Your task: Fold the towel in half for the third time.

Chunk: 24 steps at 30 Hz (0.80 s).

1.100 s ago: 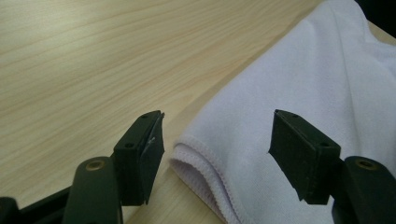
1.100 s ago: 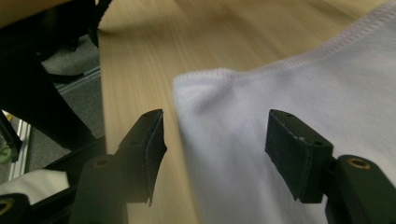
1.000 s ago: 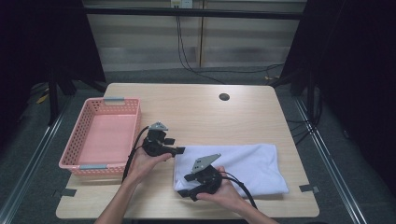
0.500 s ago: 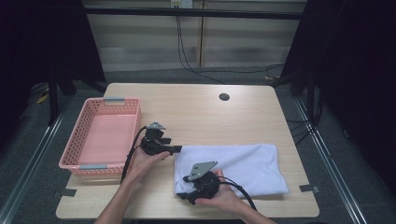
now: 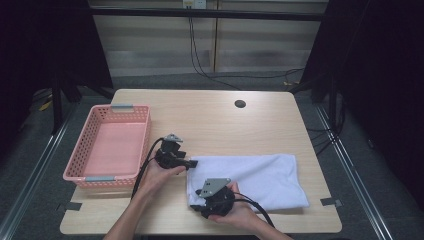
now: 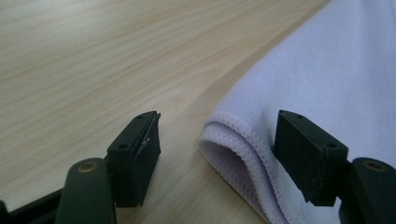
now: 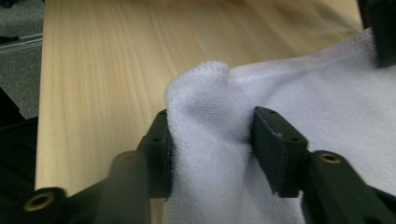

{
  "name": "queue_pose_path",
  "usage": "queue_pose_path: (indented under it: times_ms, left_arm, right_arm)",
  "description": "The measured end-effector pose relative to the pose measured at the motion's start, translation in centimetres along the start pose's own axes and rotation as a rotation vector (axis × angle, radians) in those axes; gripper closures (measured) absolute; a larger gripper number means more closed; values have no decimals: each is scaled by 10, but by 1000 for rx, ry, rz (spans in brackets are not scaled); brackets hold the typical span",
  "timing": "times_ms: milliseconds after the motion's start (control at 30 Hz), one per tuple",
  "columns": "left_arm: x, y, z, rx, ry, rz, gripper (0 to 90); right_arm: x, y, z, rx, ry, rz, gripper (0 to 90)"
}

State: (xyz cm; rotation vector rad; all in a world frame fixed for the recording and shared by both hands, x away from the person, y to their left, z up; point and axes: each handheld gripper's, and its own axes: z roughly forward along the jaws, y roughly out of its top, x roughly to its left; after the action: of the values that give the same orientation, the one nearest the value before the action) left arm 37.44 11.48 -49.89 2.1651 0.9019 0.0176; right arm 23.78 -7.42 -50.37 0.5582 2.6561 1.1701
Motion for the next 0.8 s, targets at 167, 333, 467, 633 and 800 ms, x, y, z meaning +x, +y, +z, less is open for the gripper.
queue_pose_path:
  times_ms: [167, 333, 467, 633, 800]
  left_arm:
    - [-8, -1, 3, 4, -37, 53, 405]
    - [-16, -2, 4, 33, -74, 97, 736]
    - [-8, -2, 3, 3, -129, 0, 788]
    - [-3, 6, -6, -67, -185, -72, 790]
    - [-3, 21, -22, -141, -214, -97, 791]
  right_arm:
    - [-3, 0, -1, -3, -33, 14, 679]
    - [-6, 1, -2, 3, -26, 75, 735]
    - [-19, 0, -5, -20, 48, 181, 763]
    - [-26, 8, -16, -66, 69, 236, 767]
    - [-36, 20, -33, -141, 84, 283, 768]
